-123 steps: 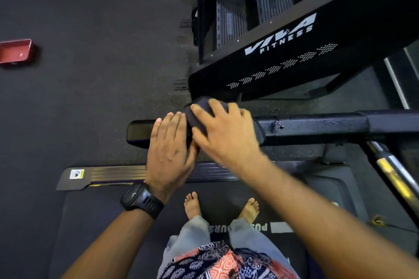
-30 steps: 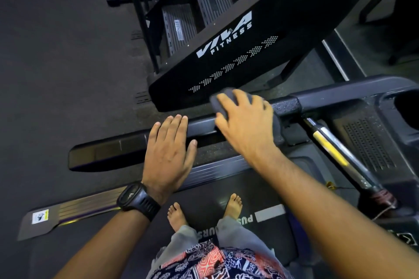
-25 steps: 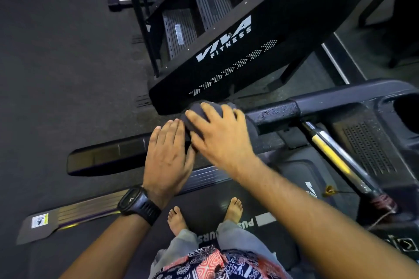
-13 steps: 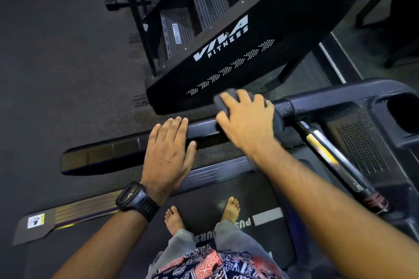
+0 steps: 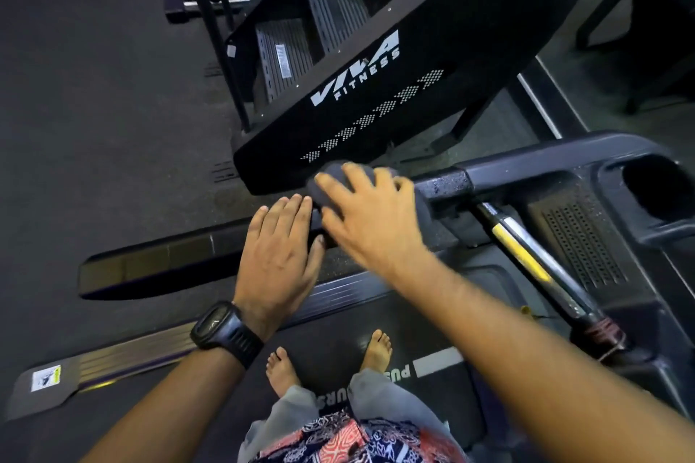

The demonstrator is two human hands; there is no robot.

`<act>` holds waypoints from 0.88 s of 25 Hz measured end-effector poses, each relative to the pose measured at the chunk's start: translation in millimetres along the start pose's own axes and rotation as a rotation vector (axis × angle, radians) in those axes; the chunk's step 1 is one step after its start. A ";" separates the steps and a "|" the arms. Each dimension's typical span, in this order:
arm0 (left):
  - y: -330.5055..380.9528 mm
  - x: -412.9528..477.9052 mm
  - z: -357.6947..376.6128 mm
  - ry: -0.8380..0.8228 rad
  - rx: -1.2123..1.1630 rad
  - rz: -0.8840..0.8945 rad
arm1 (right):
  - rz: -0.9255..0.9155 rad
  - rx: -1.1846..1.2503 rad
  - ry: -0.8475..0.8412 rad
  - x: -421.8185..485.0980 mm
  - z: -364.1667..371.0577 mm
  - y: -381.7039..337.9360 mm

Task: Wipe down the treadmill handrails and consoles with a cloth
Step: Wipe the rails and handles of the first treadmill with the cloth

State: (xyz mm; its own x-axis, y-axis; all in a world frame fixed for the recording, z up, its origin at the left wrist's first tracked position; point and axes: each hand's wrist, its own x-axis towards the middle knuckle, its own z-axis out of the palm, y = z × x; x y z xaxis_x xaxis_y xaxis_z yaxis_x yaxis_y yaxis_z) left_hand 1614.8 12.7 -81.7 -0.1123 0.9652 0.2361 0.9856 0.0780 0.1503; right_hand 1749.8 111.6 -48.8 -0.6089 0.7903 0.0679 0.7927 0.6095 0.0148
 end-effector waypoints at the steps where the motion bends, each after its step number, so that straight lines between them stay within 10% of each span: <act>1: 0.3 0.4 0.2 -0.001 0.005 -0.003 | 0.106 -0.010 0.003 8.6 -6.1 16.2; 4: 4.5 -0.3 -0.5 -0.011 -0.006 -0.023 | 0.380 -0.060 0.096 -10.4 2.8 21.7; 8: 5.3 2.6 0.6 -0.003 0.004 -0.001 | 0.009 -0.013 -0.009 0.6 2.4 9.6; 12: 8.6 2.6 1.7 -0.002 -0.006 -0.018 | 0.338 -0.039 0.103 -9.7 2.0 22.3; 15: 9.1 6.9 2.4 -0.002 -0.005 0.011 | 0.018 -0.004 0.010 -7.4 1.9 0.8; 19: 15.0 9.9 3.3 -0.026 -0.009 0.018 | 0.365 0.048 -0.055 9.6 -3.8 45.5; 22: 18.6 13.4 4.7 -0.020 -0.020 0.023 | 0.109 0.009 -0.009 -12.2 2.5 10.9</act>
State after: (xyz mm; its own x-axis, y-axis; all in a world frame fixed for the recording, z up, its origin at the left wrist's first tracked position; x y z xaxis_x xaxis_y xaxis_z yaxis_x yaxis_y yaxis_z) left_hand 1632.2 28.2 -80.2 -0.0874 0.9715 0.2205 0.9850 0.0512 0.1646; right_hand 1765.8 108.7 -52.0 -0.5197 0.8522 0.0600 0.8537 0.5207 -0.0011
